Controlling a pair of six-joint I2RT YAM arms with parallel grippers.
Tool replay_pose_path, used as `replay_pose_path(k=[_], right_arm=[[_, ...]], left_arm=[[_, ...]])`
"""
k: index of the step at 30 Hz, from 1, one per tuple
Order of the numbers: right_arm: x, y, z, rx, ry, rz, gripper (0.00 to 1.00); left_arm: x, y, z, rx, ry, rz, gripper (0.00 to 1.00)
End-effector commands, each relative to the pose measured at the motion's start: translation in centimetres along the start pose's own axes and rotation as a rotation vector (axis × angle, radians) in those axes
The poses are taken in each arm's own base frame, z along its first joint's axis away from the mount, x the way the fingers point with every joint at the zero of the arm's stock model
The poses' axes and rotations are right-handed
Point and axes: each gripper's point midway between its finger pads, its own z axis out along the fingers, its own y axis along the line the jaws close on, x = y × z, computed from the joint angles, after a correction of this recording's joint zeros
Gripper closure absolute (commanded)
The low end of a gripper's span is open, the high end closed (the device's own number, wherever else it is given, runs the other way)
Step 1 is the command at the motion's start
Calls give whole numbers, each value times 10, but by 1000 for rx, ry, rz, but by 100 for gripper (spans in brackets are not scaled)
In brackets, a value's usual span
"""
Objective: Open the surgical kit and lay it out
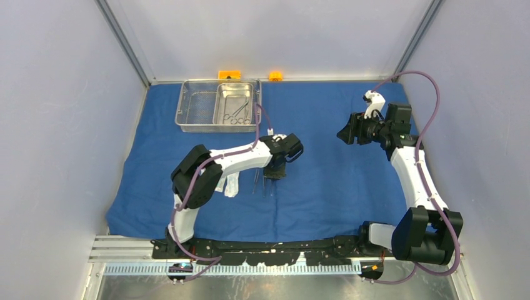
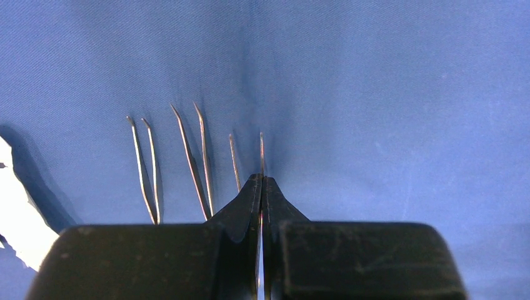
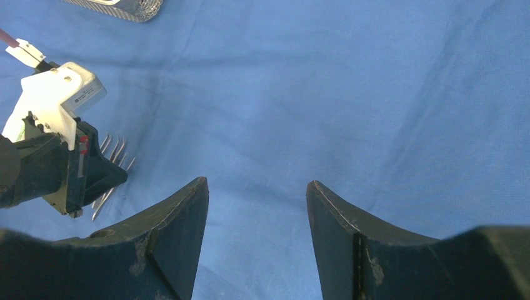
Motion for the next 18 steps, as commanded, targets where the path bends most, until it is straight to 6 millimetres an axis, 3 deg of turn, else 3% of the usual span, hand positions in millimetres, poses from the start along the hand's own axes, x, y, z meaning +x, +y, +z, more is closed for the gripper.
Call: replay_pose_path(k=[1,18], right_arm=[[-3,0,1,-14,-17,-10,36],[-1,1,1,-31,-13,-1,36]], left_arm=[[-10,-3,6,1,-27,-15,100],[-11,-5,12,-3,-14,1,100]])
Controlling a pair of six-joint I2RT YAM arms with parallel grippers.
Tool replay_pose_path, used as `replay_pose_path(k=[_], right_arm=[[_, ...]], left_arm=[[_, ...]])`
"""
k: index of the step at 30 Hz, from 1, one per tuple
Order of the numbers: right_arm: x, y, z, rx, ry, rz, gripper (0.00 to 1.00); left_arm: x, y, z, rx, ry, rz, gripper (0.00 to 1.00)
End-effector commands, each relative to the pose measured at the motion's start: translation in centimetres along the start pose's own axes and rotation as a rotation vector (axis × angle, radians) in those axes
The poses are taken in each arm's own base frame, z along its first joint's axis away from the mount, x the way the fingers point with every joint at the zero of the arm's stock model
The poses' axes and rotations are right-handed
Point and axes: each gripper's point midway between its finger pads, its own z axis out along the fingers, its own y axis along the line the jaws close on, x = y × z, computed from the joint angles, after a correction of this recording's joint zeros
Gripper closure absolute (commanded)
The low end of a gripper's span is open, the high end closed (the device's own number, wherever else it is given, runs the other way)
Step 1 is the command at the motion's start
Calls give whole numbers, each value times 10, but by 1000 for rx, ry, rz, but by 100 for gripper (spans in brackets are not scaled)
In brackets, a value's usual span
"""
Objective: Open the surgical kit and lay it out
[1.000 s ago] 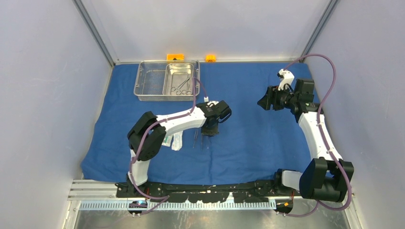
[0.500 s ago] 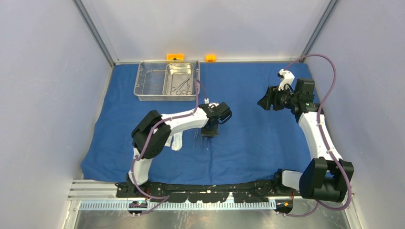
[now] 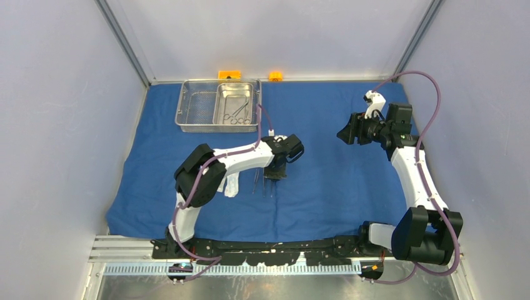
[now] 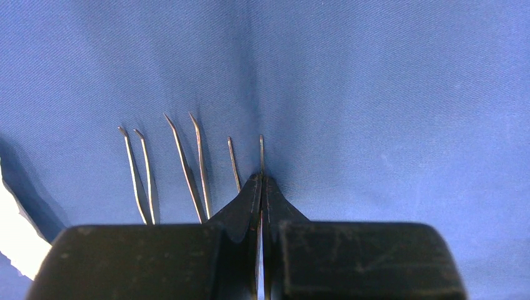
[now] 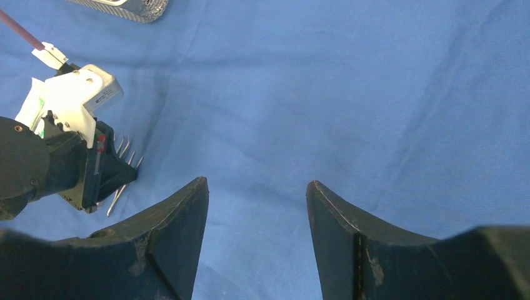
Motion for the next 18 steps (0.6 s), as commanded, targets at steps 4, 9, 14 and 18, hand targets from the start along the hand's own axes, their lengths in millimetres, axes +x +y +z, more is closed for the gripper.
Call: replay_pose_path(k=[4,9,14,18], right_arm=[[0,0,3,-22,-6,-2,36],[0,0,2,-22,-7,-1,36],[0,0,3,-25,-7,-1,36],[1,1,3,-27,-4,1,36]], left_arm=[[-13,-7,-2,21,-31,-5,100],[-15,-7,-4,26,-36,-1,99],[-20,-8,-5,29,-39,1,98],[-21,-10,-6,35,-38,1,98]])
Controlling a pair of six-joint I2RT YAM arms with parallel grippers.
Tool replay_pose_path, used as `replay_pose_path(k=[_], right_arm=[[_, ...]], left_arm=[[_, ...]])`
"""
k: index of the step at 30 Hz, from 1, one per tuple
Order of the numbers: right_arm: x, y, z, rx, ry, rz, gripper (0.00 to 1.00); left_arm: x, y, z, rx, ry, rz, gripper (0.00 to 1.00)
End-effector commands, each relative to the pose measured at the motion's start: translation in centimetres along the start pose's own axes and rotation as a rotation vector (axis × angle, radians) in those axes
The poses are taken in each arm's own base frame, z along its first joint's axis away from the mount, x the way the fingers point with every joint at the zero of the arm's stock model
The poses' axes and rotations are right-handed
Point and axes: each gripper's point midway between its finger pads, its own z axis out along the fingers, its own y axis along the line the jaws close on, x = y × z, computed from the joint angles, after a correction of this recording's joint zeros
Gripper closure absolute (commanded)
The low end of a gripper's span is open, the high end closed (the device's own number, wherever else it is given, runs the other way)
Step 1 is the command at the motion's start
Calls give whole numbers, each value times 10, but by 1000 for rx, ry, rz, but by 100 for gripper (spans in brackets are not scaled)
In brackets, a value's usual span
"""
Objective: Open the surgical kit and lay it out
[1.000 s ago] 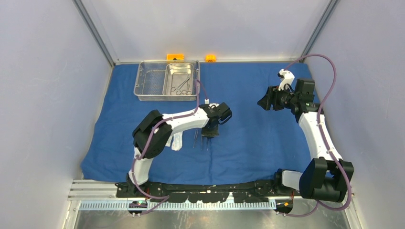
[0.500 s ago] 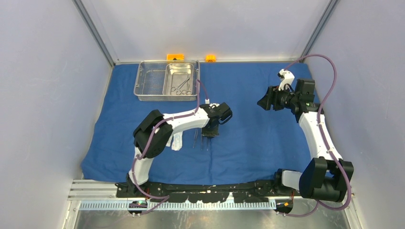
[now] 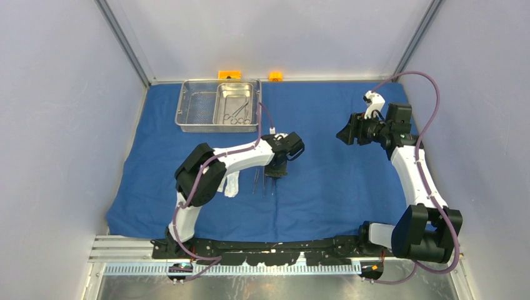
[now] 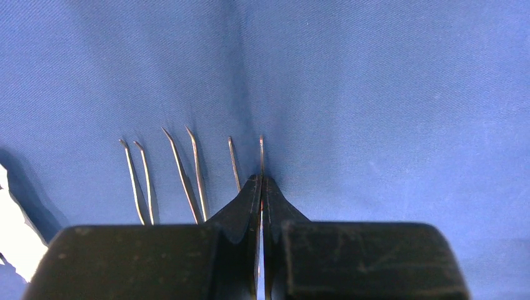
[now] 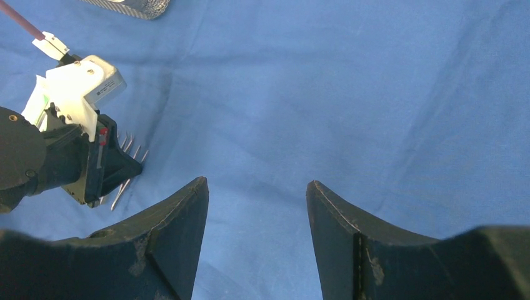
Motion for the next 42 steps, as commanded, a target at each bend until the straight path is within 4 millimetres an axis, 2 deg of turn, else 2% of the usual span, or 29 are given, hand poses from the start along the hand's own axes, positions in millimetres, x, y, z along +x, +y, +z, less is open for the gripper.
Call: replay_pose_path(k=[1,9,23,29,37,40,42], right_arm=[[-2,0,1,-14,-15,-10,36],[-2,1,1,-15,-15,-9,36],[0,0,2,-17,-8,-4,36],[-1,0,3,-20,-9,-3,36],[-3,3,1,-28,-17,-5,36],[-3,3,2,-31,-15,0,36],[-3,3,2,-33,-13,3,36]], left_arm=[[-13,-7,-5,24,-27,-9,98],[-5,-5,-1,30,-6,-21,95],[-5,-1,-4,33,-8,-37,90],[-14,-4,-16,66,-40,-34,83],[-29,-19,-29,141,-75,18,73],[-33,-22,-36,165,-94,33,67],[-37,-24,-41,180,-108,46,59]])
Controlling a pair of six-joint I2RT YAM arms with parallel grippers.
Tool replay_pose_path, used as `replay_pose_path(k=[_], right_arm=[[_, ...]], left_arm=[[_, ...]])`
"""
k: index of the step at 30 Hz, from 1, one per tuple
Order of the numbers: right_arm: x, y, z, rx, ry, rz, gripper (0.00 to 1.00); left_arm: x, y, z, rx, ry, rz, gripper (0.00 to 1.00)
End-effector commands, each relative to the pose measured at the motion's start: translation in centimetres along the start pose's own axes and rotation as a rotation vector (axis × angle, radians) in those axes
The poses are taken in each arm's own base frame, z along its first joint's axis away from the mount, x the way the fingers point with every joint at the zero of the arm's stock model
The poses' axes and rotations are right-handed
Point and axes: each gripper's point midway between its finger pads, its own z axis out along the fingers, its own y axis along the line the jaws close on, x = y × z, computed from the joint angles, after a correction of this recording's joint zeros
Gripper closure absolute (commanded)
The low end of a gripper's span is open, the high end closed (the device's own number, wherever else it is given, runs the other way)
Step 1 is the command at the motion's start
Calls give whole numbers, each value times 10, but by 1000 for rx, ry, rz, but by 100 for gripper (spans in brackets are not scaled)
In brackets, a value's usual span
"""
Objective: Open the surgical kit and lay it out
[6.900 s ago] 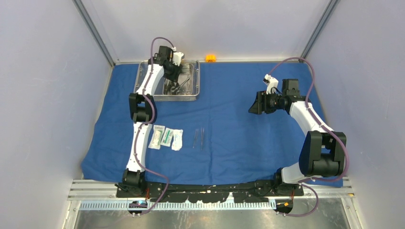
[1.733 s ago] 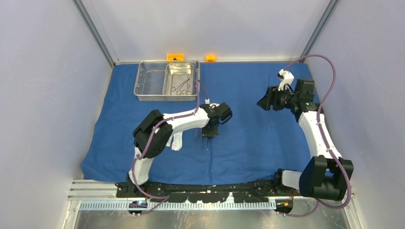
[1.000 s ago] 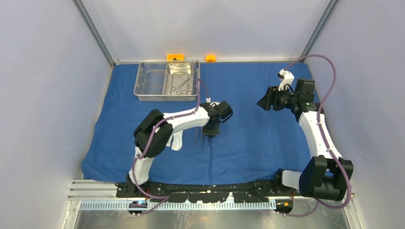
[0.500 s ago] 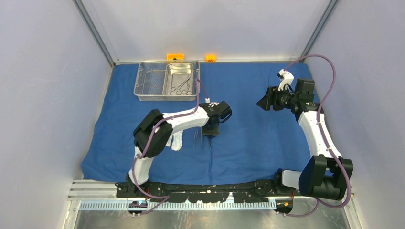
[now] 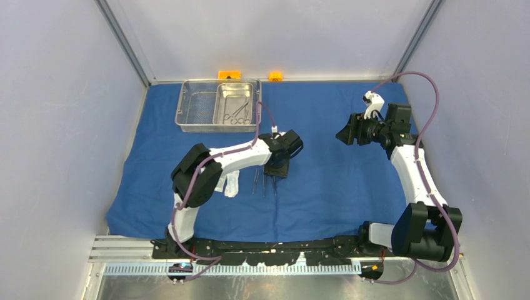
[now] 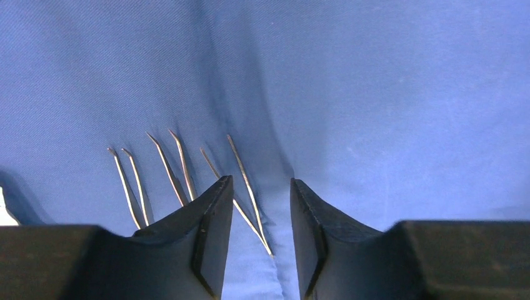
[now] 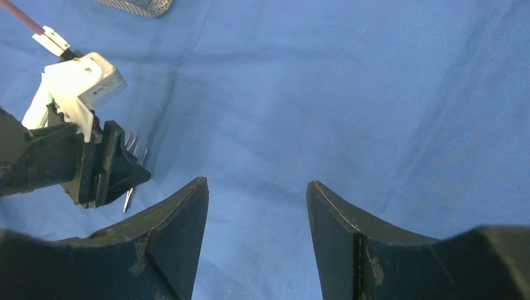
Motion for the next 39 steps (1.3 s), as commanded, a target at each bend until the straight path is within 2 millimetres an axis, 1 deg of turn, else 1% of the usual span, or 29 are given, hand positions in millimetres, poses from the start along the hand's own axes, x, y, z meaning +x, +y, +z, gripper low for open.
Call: replay_pose_path(k=[1,4,7,10,12,14,16,18,22,24,25,26,28,31,33,34,35,36,39], right_arm=[[-4,2,0,-17,-19,-4,36],[-4,1,1,-18,-16,3,36],[-4,1,1,-16,-15,5,36],[-6,1,0,-12,-20,0,36],[-8,1,0,-11,-25,-2,36],[-8,2,-1,-11,-27,-4,36],[-9,2,-1,-11,-29,-6,36],[-10,3,-2,-15,-31,-6,36],[-12,5,-2,-23,-34,-8,36],[-11,5,-2,-24,-32,-8,36],[-12,5,-3,-25,-34,-11,36],[-12,6,-3,-26,-33,-14,36],[-10,5,-3,-27,-22,-16,36],[-5,11,0,-51,15,-28,38],[3,22,8,-83,61,-64,39],[9,31,14,-100,90,-96,39],[16,41,21,-116,123,-141,39],[24,59,30,-144,161,-201,40],[38,86,51,-177,212,-309,40]], left_arm=[[-37,-20,-39,114,-121,21,55],[-50,-22,-54,123,-159,61,47],[-67,-23,-76,132,-222,108,36],[-86,-17,-97,117,-299,142,26],[-98,-9,-108,104,-345,168,23],[-111,2,-115,89,-382,181,20],[-126,18,-119,72,-404,193,19],[-145,40,-119,52,-423,197,19],[-177,80,-114,38,-462,231,19],[-188,96,-109,75,-447,227,19],[-190,103,-106,103,-429,216,20],[-190,104,-103,148,-406,208,21],[-188,111,-98,187,-373,188,22],[-179,117,-89,178,-356,209,24],[-180,122,-89,167,-388,219,24],[-179,125,-90,158,-396,222,24],[-179,128,-90,151,-396,222,24],[-181,131,-91,146,-395,217,24],[-187,142,-95,147,-404,192,24]])
